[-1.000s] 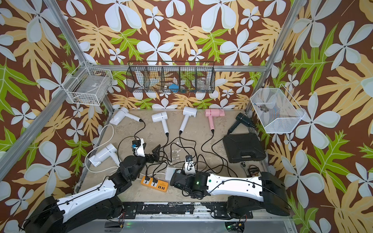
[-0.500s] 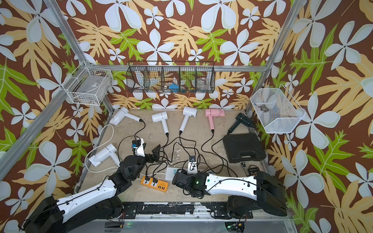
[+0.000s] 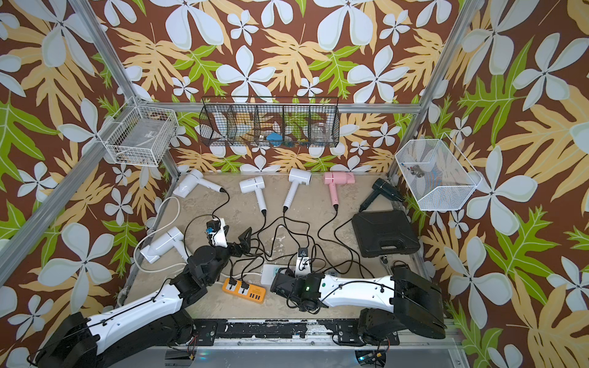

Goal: Charge the blow dryers
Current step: Insert the plug into the socket.

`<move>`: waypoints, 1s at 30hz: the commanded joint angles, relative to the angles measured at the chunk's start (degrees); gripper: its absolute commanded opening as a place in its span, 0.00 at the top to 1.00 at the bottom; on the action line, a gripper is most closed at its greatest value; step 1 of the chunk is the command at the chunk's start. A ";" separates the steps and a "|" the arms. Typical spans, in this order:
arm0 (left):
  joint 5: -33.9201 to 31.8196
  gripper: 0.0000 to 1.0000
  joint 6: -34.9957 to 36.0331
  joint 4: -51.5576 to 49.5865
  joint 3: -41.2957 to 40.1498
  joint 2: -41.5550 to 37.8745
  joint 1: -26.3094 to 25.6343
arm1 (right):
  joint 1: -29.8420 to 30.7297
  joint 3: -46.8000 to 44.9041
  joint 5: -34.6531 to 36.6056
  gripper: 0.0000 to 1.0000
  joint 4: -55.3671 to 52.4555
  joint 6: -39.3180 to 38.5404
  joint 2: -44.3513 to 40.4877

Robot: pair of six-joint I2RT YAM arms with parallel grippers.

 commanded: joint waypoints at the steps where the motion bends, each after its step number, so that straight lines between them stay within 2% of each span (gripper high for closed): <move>1: 0.15 0.00 0.18 0.29 0.35 0.19 0.10 | -0.42 -1.12 -2.35 1.00 0.01 1.20 0.94; 12: 0.15 0.00 0.40 0.38 0.57 0.96 0.13 | -0.67 -1.39 -0.44 1.00 3.39 -2.61 -3.40; 30: 0.43 0.00 0.51 0.47 0.61 1.06 0.10 | -1.13 -0.67 1.11 1.00 1.49 -3.51 -0.71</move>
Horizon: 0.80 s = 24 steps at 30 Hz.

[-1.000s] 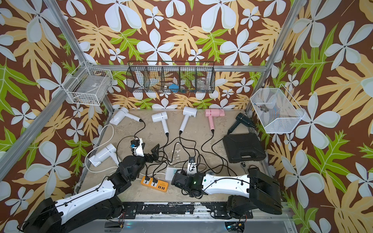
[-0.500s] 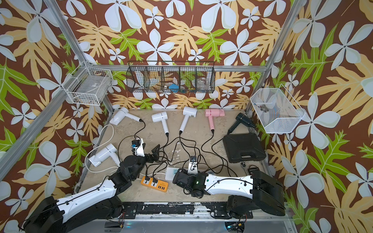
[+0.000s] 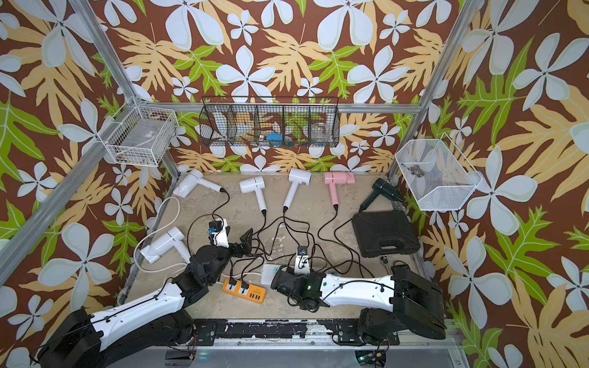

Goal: Charge the blow dryers
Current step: Insert the plug into the socket.

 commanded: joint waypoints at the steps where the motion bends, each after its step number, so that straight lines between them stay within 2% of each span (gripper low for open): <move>1: 0.19 0.00 0.51 0.49 0.61 -0.32 0.10 | 0.01 0.15 1.83 1.00 -2.66 -0.31 0.08; 10: 0.19 0.00 0.61 0.36 0.61 -0.49 0.08 | -0.08 1.04 3.47 1.00 -4.18 -1.01 -0.87; 24: 0.19 0.00 0.61 0.32 0.61 -0.65 0.13 | -0.08 -0.16 0.92 1.00 0.94 -2.82 1.64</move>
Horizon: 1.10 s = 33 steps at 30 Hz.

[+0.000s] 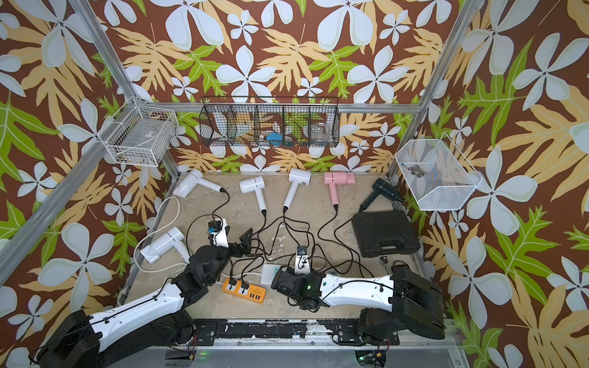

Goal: Charge the blow dryers
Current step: Insert the plug into the socket.

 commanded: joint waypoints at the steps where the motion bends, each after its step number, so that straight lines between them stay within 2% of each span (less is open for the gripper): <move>1: 0.20 0.00 0.39 0.30 0.60 -0.23 0.08 | 0.03 -0.08 -0.24 1.00 0.73 -0.53 0.87; 9: 0.19 0.00 0.48 0.27 0.51 -0.44 0.08 | 0.07 -0.46 -1.00 1.00 0.25 0.00 1.23; 19: 0.02 0.00 0.45 0.33 0.55 -0.48 0.08 | 1.15 -1.39 -8.95 1.00 0.33 -4.46 1.58; 33: -0.15 0.00 0.44 0.21 0.35 -0.82 0.08 | 5.30 -8.47 -8.97 1.00 2.00 -0.54 -0.41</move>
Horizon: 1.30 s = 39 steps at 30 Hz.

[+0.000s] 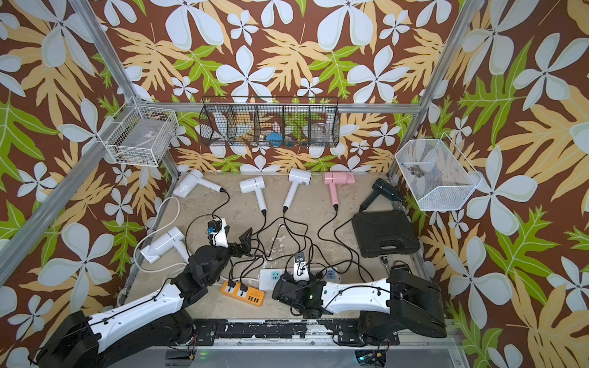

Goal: Charge the blow dryers
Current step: Insert the plug into the socket.

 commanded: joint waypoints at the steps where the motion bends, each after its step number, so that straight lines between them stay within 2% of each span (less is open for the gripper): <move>1: -0.20 0.00 0.44 0.28 0.33 -0.24 0.08 | 0.76 -2.17 -11.16 1.00 -6.61 1.54 -0.04; 8: -0.24 0.00 0.42 0.32 0.26 -0.23 0.08 | 1.09 -5.16 -14.47 1.00 -5.37 0.69 -0.49; 19: -0.22 0.00 0.19 0.41 0.20 -0.45 0.04 | -1.09 -7.33 -21.08 1.00 -2.69 0.60 6.48; 25: -0.12 0.00 0.22 0.49 0.07 -0.55 0.08 | -1.34 -5.81 -20.98 1.00 -2.14 -0.05 7.11; 30: 0.05 0.00 0.09 0.40 0.07 -1.17 0.11 | -1.44 0.94 -17.17 1.00 -7.88 -2.33 4.93; 35: 0.86 0.00 -0.41 -0.11 0.10 -2.45 0.09 | -1.81 7.32 -13.19 0.80 -11.25 -6.77 -0.09; 39: 2.83 0.00 -1.01 -1.26 0.38 -4.47 0.08 | -2.96 9.20 -11.43 0.73 -10.64 -10.07 -3.02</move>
